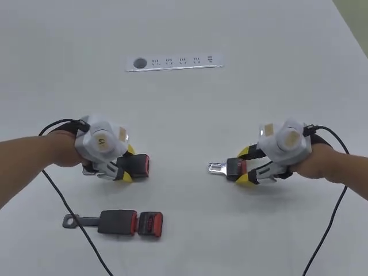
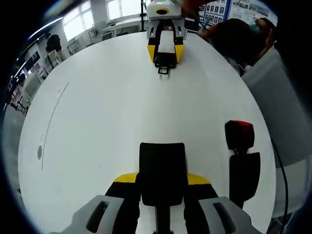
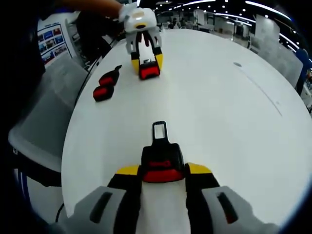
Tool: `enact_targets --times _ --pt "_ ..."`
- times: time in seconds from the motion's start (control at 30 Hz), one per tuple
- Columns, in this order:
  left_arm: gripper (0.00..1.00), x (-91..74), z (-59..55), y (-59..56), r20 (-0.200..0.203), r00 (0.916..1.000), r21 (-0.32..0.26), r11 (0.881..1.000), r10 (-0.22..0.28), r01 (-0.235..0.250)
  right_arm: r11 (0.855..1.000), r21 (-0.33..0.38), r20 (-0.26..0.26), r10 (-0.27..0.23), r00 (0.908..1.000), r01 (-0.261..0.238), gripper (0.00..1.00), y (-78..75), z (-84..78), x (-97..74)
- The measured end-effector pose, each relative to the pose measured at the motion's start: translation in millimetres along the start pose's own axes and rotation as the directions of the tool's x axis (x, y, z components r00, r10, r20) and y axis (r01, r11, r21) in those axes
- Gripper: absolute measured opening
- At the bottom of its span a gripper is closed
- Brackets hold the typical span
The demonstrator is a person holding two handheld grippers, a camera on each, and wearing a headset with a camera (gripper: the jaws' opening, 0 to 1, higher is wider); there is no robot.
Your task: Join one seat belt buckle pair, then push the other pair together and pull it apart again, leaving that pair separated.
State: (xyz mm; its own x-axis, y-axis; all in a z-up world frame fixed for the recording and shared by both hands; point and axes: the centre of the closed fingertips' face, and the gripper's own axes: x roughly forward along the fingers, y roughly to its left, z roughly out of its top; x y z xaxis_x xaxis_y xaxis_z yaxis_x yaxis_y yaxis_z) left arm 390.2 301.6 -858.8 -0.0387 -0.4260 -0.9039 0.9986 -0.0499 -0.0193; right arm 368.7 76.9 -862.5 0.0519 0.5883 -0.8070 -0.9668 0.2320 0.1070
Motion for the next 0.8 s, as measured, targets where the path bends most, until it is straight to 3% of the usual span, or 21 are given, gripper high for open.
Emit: enact_targets --times 0.13,0.17,0.2,0.23,0.3,0.33,0.37,0.47,0.5,0.53,0.6,0.63,0.73,0.77,0.8 --pt "0.35 0.0 1.4 -0.6 -0.005 1.0000 -0.018 1.000 0.007 -0.007 0.999 -0.039 -0.008 -0.011 0.9999 0.011 0.36 0.4 -1.0 -0.1" --pt "0.35 0.1 2.1 -0.6 -0.007 0.9999 -0.022 1.000 0.011 -0.011 1.000 -0.019 -0.010 -0.023 0.9997 0.023 0.36 0.0 -0.6 0.0" --pt "0.36 -0.3 2.9 -0.7 -0.015 0.9999 -0.026 1.000 0.007 -0.008 0.997 0.027 0.000 -0.069 0.9976 0.069 0.38 -4.5 2.2 -0.7" --pt "0.38 -0.8 7.5 -2.8 0.015 0.9997 -0.103 0.995 0.017 -0.015 0.997 0.023 0.029 -0.070 0.9971 0.069 0.42 -4.0 7.5 -1.8" --pt "0.45 -6.2 18.8 -4.1 0.097 0.9952 -0.151 0.989 0.014 0.001 0.995 0.049 0.079 -0.095 0.9923 0.092 0.49 -6.4 15.9 -6.8" --pt "0.48 -12.1 20.0 1.6 0.109 0.9925 -0.204 0.978 0.055 -0.032 0.989 0.078 0.091 -0.132 0.9871 0.125 0.52 -11.1 17.9 -10.6" --pt "0.51 -16.3 22.1 6.5 0.123 0.9887 -0.220 0.974 0.086 -0.058 0.986 0.098 0.091 -0.141 0.9859 0.132 0.56 -11.5 17.9 -12.7" --pt "0.63 -33.0 32.6 14.6 0.201 0.9635 -0.306 0.946 0.176 -0.109 0.972 0.129 0.167 -0.218 0.9614 0.198 0.73 -14.9 31.1 -22.0" --pt "0.66 -37.2 33.6 16.3 0.211 0.9563 -0.318 0.939 0.202 -0.128 0.964 0.148 0.172 -0.246 0.9539 0.222 0.79 -15.8 32.5 -24.2" --pt "0.71 -43.7 35.7 18.4 0.232 0.9428 -0.334 0.930 0.240 -0.154 0.952 0.170 0.176 -0.283 0.9429 0.254 0.84 -15.2 35.6 -27.9" --pt "0.76 -53.5 35.0 19.8 0.235 0.9275 -0.374 0.908 0.291 -0.190 0.940 0.193 0.204 -0.317 0.9261 0.280 0.87 -10.6 44.0 -33.5" --pt "0.79 -60.7 34.6 19.9 0.237 0.9161 -0.427 0.882 0.323 -0.201 0.926 0.215 0.216 -0.354 0.9102 0.309 0.87 -9.6 48.7 -38.1" --pt "0.84 -80.9 39.2 17.5 0.276 0.8740 -0.526 0.824 0.400 -0.210 0.894 0.291 0.263 -0.419 0.8692 0.342 0.93 -9.9 59.1 -45.1" --pt "0.86 -90.3 40.7 16.2 0.292 0.8499 -0.558 0.800 0.438 -0.221 0.882 0.336 0.281 -0.427 0.8595 0.329 0.94 -4.8 65.0 -48.4" --pt "0.87 -96.2 42.0 14.5 0.307 0.8346 -0.568 0.792 0.457 -0.225 0.876 0.354 0.296 -0.437 0.8495 0.327 0.94 -1.7 70.4 -51.5"
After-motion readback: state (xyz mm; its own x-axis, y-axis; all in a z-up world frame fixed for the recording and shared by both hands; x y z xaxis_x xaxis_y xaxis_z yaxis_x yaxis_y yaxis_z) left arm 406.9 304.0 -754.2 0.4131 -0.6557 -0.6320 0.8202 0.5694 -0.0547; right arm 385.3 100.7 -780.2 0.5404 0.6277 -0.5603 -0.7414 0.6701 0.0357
